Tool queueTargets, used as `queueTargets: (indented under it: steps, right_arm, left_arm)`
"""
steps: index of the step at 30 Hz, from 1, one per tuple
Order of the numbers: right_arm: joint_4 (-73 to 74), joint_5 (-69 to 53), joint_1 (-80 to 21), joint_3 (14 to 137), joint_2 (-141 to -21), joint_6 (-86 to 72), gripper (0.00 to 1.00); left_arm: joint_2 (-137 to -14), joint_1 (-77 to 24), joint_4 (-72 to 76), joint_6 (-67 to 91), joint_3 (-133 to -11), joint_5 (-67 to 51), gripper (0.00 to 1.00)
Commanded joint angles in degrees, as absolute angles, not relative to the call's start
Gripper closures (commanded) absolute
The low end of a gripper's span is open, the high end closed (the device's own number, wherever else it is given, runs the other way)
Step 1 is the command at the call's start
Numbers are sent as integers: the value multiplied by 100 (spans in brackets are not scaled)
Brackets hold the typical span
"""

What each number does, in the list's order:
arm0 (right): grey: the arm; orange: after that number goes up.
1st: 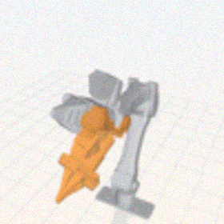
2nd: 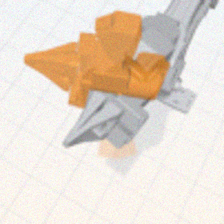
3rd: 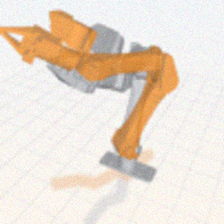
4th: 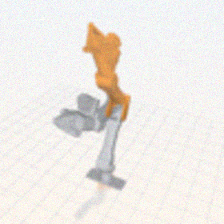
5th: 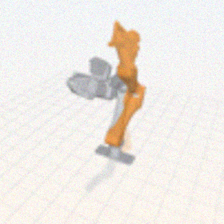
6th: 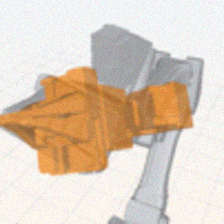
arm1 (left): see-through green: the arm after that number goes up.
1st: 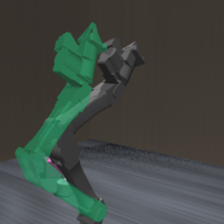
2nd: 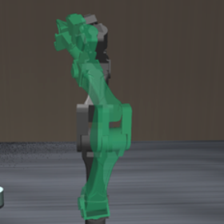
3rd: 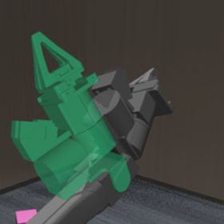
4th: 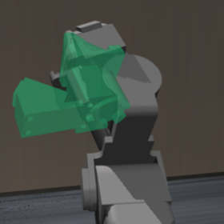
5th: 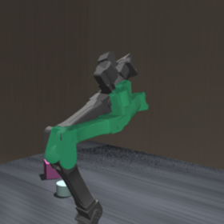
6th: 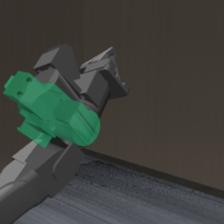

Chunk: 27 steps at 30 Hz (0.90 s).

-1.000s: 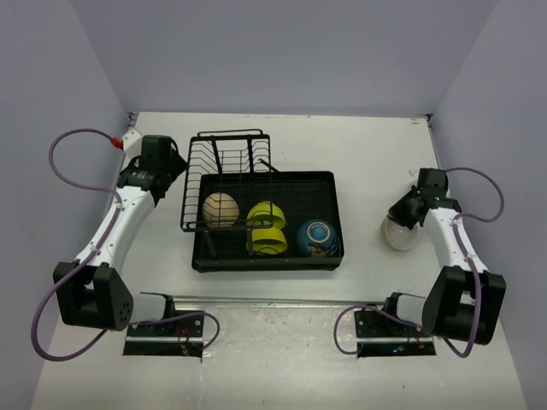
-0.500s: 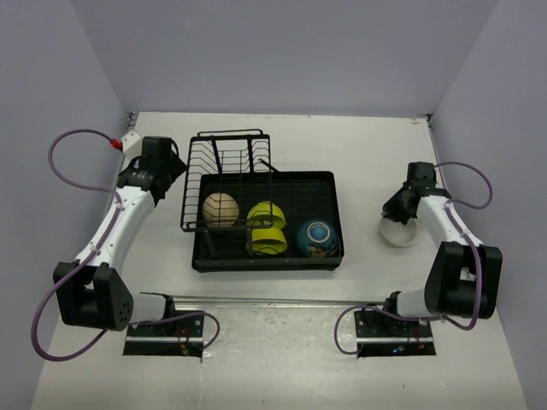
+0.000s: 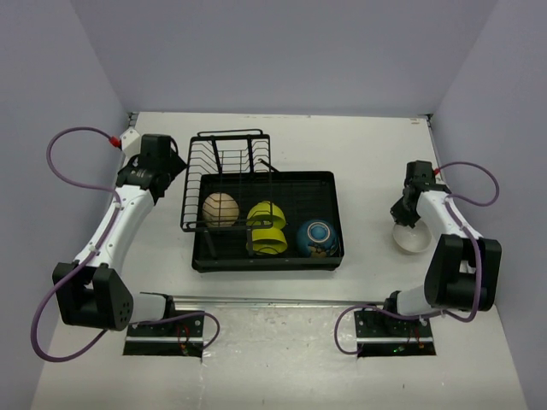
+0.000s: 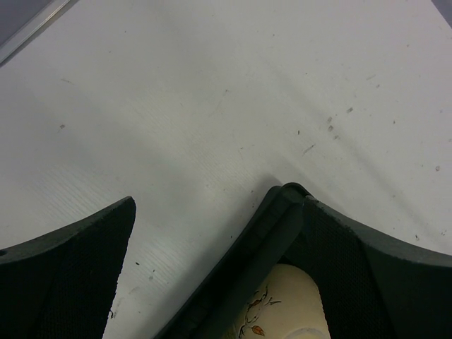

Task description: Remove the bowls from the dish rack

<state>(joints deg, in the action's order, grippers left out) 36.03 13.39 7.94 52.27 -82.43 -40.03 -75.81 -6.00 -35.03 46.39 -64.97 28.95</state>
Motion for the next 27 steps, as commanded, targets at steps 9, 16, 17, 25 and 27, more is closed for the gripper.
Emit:
queueTargets:
  steps: [9, 16, 17, 25, 27]
  right_arm:
    - [3911, 2118, 896, 5660, -8692, -4166, 100]
    - [3868, 2198, 1116, 5792, -8903, -4184, 100]
    - [3867, 2189, 1177, 5801, -8912, -4175, 100]
    - [3797, 2092, 1195, 5792, -8877, -4043, 100]
    - [3762, 1978, 1204, 5774, -8790, -3999, 96]
  left_arm:
    - [-7629, -554, -3401, 4447, -6768, 3032, 0]
    - [-7673, -545, -3366, 4368, -6759, 2988, 0]
    - [-7682, -545, -3349, 4359, -6741, 2988, 0]
    - [-7770, -545, -3287, 4350, -6732, 2900, 0]
    - [-7787, -545, -3270, 4342, -6732, 2883, 0]
